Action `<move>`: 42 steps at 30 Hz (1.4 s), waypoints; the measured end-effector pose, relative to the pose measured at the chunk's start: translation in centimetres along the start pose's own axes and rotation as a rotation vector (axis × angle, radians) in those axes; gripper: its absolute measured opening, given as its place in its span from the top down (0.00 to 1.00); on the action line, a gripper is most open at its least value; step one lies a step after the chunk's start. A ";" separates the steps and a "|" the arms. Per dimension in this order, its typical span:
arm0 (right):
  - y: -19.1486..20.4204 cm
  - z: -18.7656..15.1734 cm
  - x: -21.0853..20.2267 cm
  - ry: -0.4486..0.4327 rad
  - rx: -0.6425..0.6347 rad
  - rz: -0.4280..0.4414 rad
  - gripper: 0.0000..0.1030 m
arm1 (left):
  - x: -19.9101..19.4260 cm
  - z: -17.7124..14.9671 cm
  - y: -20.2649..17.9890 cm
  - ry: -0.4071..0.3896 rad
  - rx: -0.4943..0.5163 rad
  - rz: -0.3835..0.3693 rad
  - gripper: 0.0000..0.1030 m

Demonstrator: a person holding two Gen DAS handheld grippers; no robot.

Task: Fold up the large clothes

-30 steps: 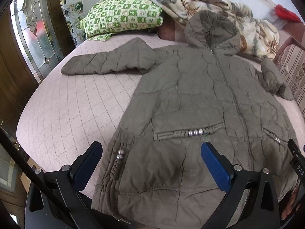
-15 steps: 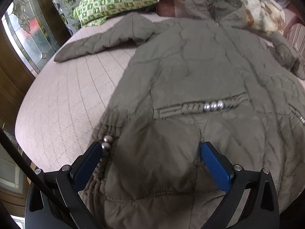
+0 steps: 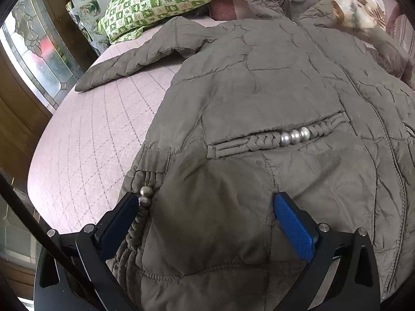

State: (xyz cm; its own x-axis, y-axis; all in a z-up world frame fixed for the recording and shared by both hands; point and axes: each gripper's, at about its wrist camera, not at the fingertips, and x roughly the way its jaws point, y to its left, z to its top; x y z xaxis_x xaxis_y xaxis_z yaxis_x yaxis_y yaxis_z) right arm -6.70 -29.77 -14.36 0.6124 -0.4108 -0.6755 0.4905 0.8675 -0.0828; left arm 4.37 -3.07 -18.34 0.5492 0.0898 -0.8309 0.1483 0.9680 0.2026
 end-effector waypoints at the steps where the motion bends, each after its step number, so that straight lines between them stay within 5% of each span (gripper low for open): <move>1: 0.0 0.0 0.0 0.001 0.001 0.001 0.06 | 0.0 0.0 0.0 0.001 0.006 0.000 0.00; 18: -1.4 4.5 2.8 -0.031 -0.003 -0.088 0.06 | -1.1 -0.3 -1.0 -0.066 0.041 0.060 0.00; 24: -1.3 5.0 3.9 -0.039 0.001 -0.076 0.06 | -4.4 2.7 4.1 -0.146 -0.109 -0.027 0.00; 28: -1.3 4.7 4.4 -0.056 0.015 -0.054 0.06 | -4.5 6.5 9.1 -0.186 -0.174 0.027 0.00; 36: -1.4 4.5 4.9 -0.077 0.039 -0.039 0.06 | 5.0 17.1 21.4 -0.104 -0.361 0.030 0.00; 42: -1.5 4.3 5.4 -0.086 0.043 -0.069 0.06 | 14.8 20.1 28.6 0.035 -0.595 -0.033 0.08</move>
State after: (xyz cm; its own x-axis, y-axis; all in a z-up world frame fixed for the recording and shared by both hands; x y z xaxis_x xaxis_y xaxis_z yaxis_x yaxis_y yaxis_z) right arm -1.46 -34.55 -14.74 0.6264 -0.4932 -0.6036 0.5582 0.8243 -0.0942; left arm 33.28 21.26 -14.46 0.5231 0.0555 -0.8505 -0.3275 0.9344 -0.1404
